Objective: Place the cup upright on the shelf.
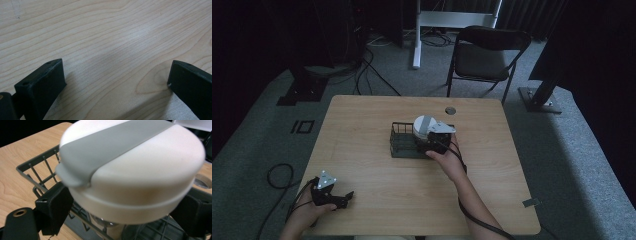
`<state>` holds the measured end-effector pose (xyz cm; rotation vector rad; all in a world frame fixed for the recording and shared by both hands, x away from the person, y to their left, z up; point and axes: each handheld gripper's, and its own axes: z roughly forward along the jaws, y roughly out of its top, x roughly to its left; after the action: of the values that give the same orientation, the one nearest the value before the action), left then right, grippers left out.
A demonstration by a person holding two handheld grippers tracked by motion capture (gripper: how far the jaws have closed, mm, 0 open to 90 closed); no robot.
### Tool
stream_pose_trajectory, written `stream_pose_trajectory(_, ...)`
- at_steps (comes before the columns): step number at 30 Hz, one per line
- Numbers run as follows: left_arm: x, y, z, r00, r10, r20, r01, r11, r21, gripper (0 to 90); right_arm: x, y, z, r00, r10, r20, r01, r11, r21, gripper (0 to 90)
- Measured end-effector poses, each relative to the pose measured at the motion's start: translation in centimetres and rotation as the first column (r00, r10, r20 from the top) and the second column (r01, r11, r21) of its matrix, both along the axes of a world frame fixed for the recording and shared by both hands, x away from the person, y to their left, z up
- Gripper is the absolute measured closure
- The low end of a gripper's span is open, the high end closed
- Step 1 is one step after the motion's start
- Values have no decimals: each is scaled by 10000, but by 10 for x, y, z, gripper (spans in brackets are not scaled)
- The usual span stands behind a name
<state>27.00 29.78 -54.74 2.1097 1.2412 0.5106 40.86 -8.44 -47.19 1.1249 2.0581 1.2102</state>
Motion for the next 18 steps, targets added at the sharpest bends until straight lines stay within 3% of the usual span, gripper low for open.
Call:
stream_pose_trajectory(10, 0, 0, 0, 10000, -43, 5, 43, 10000, 5, 14, -5, -11, 0, 9982, 565, 191, -571, 9979, 309, 105)
stream_pose_trajectory(18, 0, 0, 0, 10000, -46, 6, 46, 10000, 8, 14, -8, -15, 1, 9971, 707, 282, -717, 9968, 346, 105)
